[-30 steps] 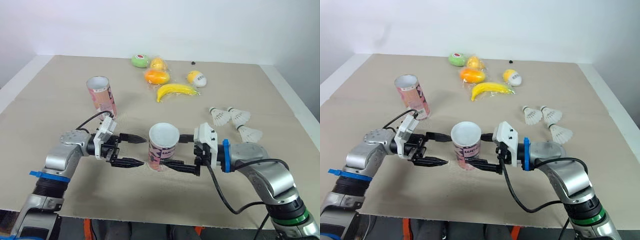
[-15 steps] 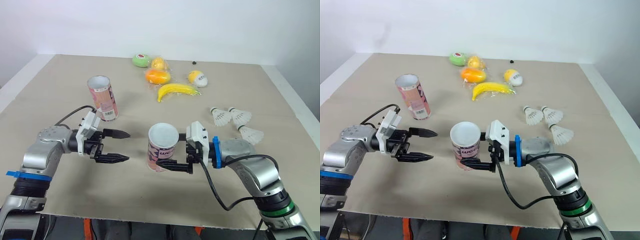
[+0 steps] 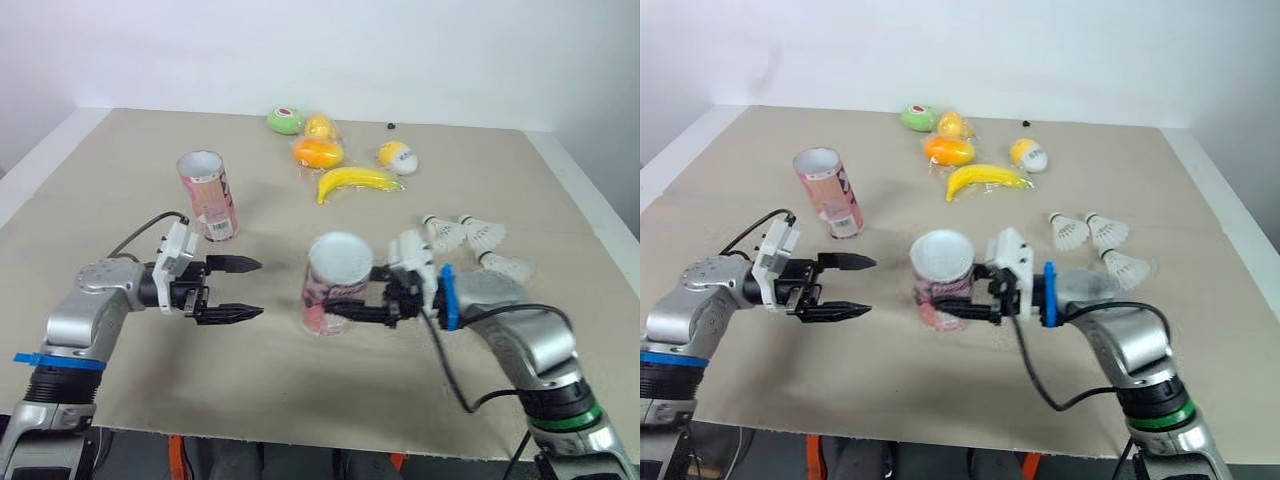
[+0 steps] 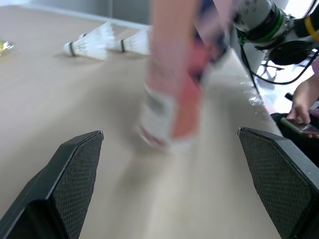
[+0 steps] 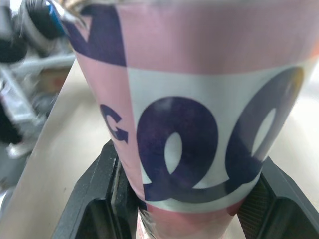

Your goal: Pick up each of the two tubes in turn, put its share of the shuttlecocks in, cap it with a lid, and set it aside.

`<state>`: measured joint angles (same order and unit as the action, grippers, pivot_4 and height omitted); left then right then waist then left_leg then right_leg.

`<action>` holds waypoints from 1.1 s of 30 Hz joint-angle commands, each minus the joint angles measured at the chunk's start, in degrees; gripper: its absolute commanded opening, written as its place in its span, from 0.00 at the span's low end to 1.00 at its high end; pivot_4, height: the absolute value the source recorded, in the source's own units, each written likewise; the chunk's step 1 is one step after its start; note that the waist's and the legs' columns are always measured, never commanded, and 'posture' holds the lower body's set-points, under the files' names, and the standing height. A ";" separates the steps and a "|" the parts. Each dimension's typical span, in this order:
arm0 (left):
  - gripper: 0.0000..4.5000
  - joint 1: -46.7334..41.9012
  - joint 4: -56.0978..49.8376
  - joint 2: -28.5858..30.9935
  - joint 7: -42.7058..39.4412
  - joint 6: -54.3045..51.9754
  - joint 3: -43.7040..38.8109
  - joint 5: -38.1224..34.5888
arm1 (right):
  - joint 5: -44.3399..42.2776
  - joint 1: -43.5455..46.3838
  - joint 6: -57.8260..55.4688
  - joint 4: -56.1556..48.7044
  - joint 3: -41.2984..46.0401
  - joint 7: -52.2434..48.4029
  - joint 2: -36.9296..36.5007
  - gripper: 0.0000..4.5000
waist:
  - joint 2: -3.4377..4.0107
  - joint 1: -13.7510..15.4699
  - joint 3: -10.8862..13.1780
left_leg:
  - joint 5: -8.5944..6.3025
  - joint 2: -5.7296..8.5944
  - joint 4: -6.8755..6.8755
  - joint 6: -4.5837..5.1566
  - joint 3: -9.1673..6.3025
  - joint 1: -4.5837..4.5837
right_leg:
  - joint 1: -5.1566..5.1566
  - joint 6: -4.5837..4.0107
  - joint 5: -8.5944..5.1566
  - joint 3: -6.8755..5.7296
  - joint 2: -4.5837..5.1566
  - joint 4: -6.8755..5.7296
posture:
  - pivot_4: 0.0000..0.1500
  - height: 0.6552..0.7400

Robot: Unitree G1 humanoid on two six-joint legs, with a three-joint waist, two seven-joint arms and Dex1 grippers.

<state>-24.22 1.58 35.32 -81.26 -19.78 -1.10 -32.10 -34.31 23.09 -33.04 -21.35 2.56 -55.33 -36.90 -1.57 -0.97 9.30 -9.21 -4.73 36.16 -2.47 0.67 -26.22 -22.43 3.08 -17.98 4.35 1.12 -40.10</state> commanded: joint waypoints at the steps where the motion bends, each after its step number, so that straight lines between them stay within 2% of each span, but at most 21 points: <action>1: 1.00 -1.97 -2.71 -2.03 1.70 0.70 0.63 -0.84 | -0.40 2.38 -0.44 7.79 17.14 7.97 -5.56 0.52 | -0.01 0.10 0.01 | 0.00 0.01 0.05 0.00 -0.01 0.00 | 0.03 0.02 0.01 -0.01 0.02 0.00 | 1.00 0.43; 3: 1.00 -2.85 -2.75 -3.61 2.78 0.50 0.92 -1.18 | 2.55 5.21 -1.35 18.62 23.79 14.61 -10.05 0.52 | 0.07 0.21 0.09 | 0.00 0.02 0.15 0.00 -0.01 -0.02 | 0.05 0.05 0.06 -0.01 0.03 0.00 | 1.00 0.43; 8: 1.00 -4.51 -2.78 -6.93 4.94 -0.14 1.85 -1.55 | 9.43 8.92 3.09 38.74 30.86 25.21 -17.33 0.52 | 0.18 -0.09 0.10 | 0.05 0.12 0.16 0.11 0.03 -0.05 | 0.01 0.10 0.14 0.02 0.08 0.02 | 1.00 0.43; 15: 1.00 -5.06 -3.14 -9.07 7.06 -0.66 2.66 -1.78 | 10.12 4.50 5.27 45.99 31.85 25.31 -15.79 0.52 | 0.88 -1.02 0.26 | 0.00 0.12 0.14 0.20 0.18 0.00 | -0.01 0.12 0.13 0.24 0.03 0.01 | 1.00 0.43; 25: 1.00 -5.26 -4.10 -10.51 8.52 -1.44 3.23 -2.31 | 10.89 -0.93 8.40 49.89 32.32 27.09 -13.54 0.52 | 1.07 -0.92 0.32 | 0.00 0.22 0.23 0.19 0.22 0.01 | 0.07 0.29 0.16 0.27 0.15 0.00 | 1.00 0.43; 26: 1.00 -5.31 -4.07 -10.53 8.54 -1.44 3.25 -2.29 | 10.76 -1.47 8.60 49.88 32.39 26.87 -13.55 0.70 | 1.07 -0.92 0.32 | 0.00 0.22 0.24 0.19 0.20 0.02 | 0.09 0.29 0.16 0.26 0.14 0.01 | 1.00 0.43; 28: 1.00 -5.38 -4.16 -10.53 8.54 -1.59 3.25 -2.37 | 10.43 -3.16 8.34 49.04 32.32 25.82 -13.72 0.79 | 1.07 -0.85 0.32 | 0.01 0.22 0.25 0.19 0.19 0.02 | 0.11 0.29 0.16 0.26 0.14 0.01 | 1.00 0.43; 29: 1.00 -5.43 -4.19 -10.54 8.53 -1.70 3.27 -2.44 | 10.41 -3.94 8.26 48.52 32.14 25.28 -13.80 0.90 | 1.06 -0.78 0.32 | 0.01 0.22 0.25 0.19 0.18 0.02 | 0.13 0.30 0.16 0.25 0.14 0.01 | 1.00 0.43; 31: 1.00 -5.54 -4.19 -10.60 8.54 -1.85 3.32 -2.52 | 10.74 -5.05 7.86 48.13 31.65 24.80 -14.13 0.98 | 1.08 -0.62 0.32 | 0.00 0.22 0.26 0.19 0.16 0.03 | 0.15 0.31 0.15 0.22 0.14 0.02 | 1.00 0.43; 33: 1.00 -5.68 -4.19 -10.70 8.51 -2.02 3.42 -2.59 | 11.05 -6.33 7.38 47.88 30.98 23.89 -14.58 0.98 | 1.10 -0.61 0.31 | 0.00 0.25 0.26 0.19 0.18 0.03 | 0.14 0.32 0.15 0.25 0.15 0.02 | 1.00 0.43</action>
<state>-28.53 -0.62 24.80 -72.83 -21.73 2.49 -33.70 -23.56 17.05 -25.64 28.24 33.39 -30.80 -49.80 -0.47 -1.58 9.62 -9.20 -4.49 36.42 -2.28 0.86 -26.18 -22.29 3.40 -17.83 4.61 1.27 -40.09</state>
